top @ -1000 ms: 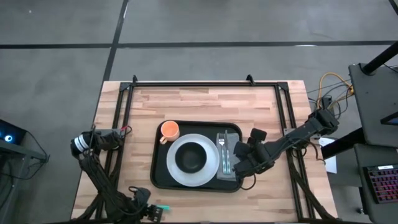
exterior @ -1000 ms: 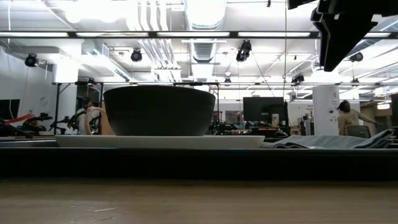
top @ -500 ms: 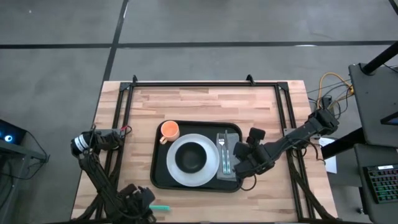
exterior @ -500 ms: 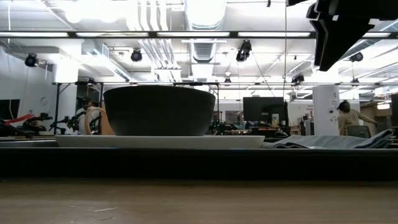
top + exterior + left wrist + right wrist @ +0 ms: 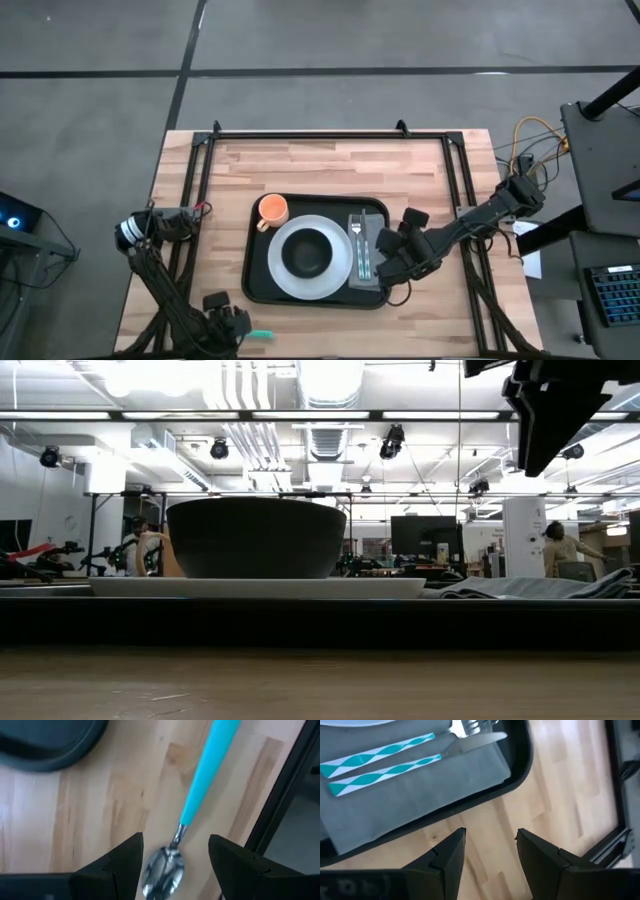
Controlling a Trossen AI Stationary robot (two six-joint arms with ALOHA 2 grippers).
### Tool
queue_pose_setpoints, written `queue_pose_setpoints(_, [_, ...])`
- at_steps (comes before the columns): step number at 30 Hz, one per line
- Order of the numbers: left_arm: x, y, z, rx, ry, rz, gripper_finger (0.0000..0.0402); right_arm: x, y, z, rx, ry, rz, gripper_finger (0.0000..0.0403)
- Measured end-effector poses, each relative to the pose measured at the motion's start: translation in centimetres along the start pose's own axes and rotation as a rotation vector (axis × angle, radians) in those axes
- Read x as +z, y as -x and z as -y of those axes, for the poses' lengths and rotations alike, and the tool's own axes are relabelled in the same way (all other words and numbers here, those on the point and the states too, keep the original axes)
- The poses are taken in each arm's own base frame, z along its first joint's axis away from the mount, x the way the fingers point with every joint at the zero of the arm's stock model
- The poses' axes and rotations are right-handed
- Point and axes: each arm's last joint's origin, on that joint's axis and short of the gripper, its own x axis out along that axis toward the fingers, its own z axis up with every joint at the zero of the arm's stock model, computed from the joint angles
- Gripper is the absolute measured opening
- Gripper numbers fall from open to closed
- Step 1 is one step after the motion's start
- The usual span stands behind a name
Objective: Set up tray
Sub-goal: Put the blue spoon on top of the gray napkin on the right of the blue fork
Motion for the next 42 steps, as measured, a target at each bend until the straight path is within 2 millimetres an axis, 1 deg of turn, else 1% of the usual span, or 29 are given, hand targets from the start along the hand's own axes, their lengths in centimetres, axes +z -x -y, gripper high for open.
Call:
queue_pose_setpoints(6, [0.9,-0.6,0.3,-0.021,-0.096,0.037,0.0204,-0.3,0.2,-0.3,0.027,-0.055,-0.019,0.0166])
queue_pose_setpoints(10, [1.1,-0.6,0.6,-0.05,-0.146,0.065,0.0204,-0.1,0.2,-0.6,0.052,-0.114,-0.006,0.0166])
queue_pose_setpoints(13, [1.1,-0.7,0.6,-0.056,-0.149,0.068,0.0204,0.1,0.3,-1.1,0.095,-0.134,0.027,0.0165])
queue_pose_setpoints(17, [0.4,-1.5,0.2,-0.035,-0.175,0.025,0.0204,0.3,0.7,-2.1,0.172,-0.147,0.083,0.0158])
queue_pose_setpoints(21, [-0.5,-2.7,-0.5,-0.001,-0.193,-0.024,0.0204,0.2,1.0,-2.7,0.218,-0.153,0.116,0.015])
queue_pose_setpoints(28, [-0.7,-3.8,-0.3,-0.063,-0.221,-0.008,0.0204,0.0,1.1,-2.9,0.228,-0.149,0.109,0.0141])
queue_pose_setpoints(35, [-1.0,-4.7,-0.6,-0.087,-0.21,-0.043,0.0202,0.0,1.1,-2.9,0.229,-0.15,0.11,0.0141])
queue_pose_setpoints(38, [-1.1,-4.9,-0.9,-0.077,-0.21,-0.044,0.0176,0.0,1.2,-3.0,0.236,-0.148,0.103,0.014])
queue_pose_setpoints(40, [-1.2,-5.1,-1.1,-0.069,-0.21,-0.046,0.0138,-0.1,1.2,-3.0,0.251,-0.145,0.087,0.0138])
queue_pose_setpoints(42, [-1.2,-5.2,-1.2,-0.062,-0.21,-0.045,0.0089,-0.1,1.2,-3.1,0.265,-0.143,0.071,0.0135])
